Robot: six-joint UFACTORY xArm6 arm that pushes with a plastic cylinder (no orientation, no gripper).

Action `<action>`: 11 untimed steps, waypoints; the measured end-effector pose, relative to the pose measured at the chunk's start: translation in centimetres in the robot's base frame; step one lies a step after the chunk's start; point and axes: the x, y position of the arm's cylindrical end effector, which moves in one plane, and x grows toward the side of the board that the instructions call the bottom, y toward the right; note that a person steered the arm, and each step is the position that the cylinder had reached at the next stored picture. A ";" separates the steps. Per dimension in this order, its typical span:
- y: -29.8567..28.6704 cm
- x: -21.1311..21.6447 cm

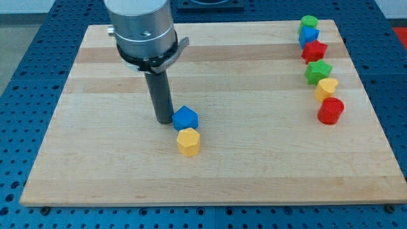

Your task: Move blue cube near to red circle

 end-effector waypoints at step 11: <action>21.0 5.9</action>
